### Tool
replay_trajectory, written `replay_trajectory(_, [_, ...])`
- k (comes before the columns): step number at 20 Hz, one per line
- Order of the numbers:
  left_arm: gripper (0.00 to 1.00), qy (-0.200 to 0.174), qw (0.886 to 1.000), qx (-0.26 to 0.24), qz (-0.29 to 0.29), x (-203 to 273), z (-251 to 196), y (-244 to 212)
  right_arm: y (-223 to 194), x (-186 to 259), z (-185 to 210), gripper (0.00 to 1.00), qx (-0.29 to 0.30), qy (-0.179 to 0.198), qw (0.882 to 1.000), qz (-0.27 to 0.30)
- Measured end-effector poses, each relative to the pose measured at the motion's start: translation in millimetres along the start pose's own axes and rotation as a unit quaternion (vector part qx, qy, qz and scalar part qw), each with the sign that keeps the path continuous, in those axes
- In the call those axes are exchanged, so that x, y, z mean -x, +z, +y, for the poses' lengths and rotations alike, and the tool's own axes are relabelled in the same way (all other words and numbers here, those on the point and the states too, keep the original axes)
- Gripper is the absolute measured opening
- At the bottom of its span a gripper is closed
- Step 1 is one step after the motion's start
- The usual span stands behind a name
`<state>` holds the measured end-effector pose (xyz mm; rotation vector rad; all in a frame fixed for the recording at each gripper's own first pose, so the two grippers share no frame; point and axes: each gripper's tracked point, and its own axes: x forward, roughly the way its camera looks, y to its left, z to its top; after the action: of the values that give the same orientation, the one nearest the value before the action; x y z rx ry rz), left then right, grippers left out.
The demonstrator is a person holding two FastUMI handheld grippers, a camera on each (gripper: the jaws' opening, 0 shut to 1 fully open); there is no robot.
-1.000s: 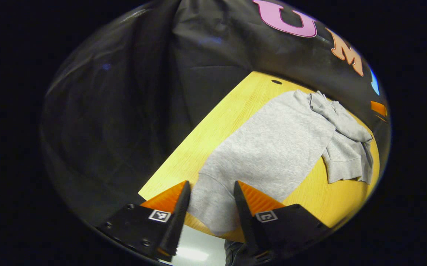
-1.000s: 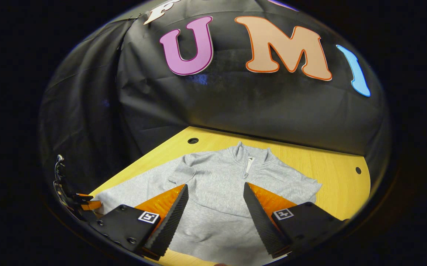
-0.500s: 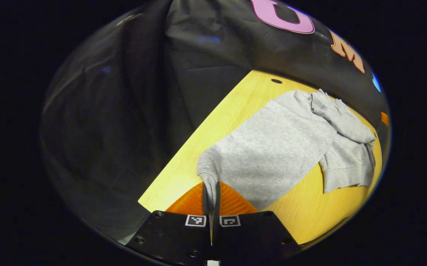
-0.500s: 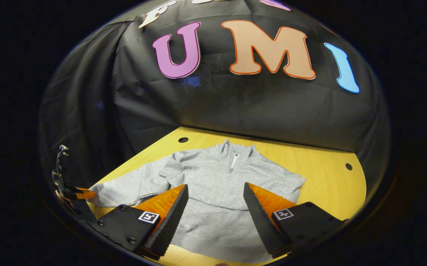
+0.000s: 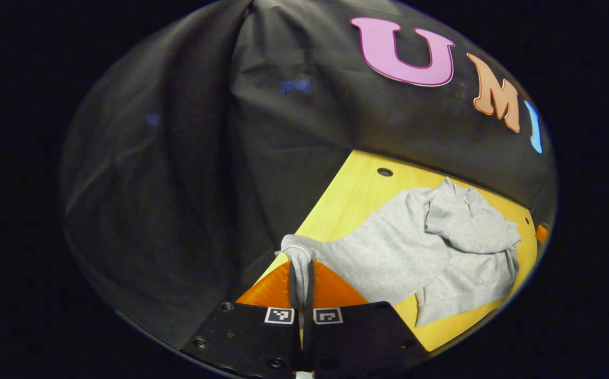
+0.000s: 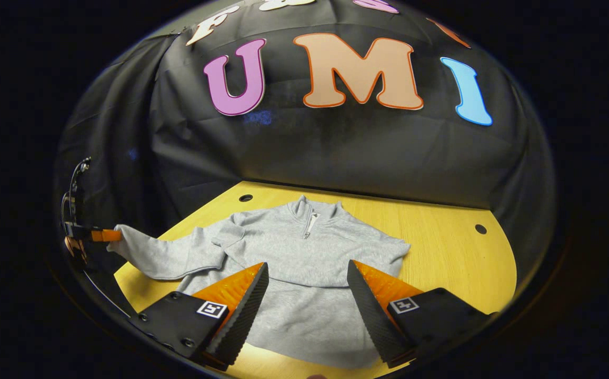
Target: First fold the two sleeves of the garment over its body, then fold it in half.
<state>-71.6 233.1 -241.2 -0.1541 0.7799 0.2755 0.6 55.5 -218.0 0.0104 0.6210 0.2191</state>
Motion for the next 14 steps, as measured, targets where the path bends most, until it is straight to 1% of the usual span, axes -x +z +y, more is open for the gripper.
replay_trajectory(1, [0.0,-0.004,1.0,-0.006,-0.007,0,-6,8,-2,3,-4,0.91,-0.004,-0.004,1.0,0.001])
replay_trajectory(3, [0.0,-0.019,1.0,-0.016,-0.016,-2,-21,25,-4,8,-11,0.91,-0.009,-0.011,1.0,0.0])
replay_trajectory(4, [0.0,-0.024,0.999,-0.021,-0.023,-4,-29,34,-5,12,-16,0.96,-0.011,-0.015,1.0,-0.001])
replay_trajectory(5, [0.0,-0.032,0.999,-0.026,-0.031,-5,-38,45,-5,14,-20,0.96,-0.013,-0.019,1.0,-0.001])
replay_trajectory(6, [0.0,-0.038,0.998,-0.031,-0.038,-6,-47,53,-7,17,-24,0.91,-0.014,-0.024,1.0,-0.001])
replay_trajectory(9, [0.0,-0.051,0.996,-0.044,-0.062,-10,-73,83,-10,26,-39,0.91,-0.021,-0.037,0.999,-0.002])
replay_trajectory(13, [0.0,-0.086,0.991,-0.05,-0.085,-15,-118,119,-15,41,-64,0.91,-0.03,-0.061,0.998,-0.004])
replay_trajectory(14, [0.0,-0.094,0.99,-0.055,-0.093,-16,-129,128,-16,46,-70,0.96,-0.034,-0.067,0.997,-0.005])
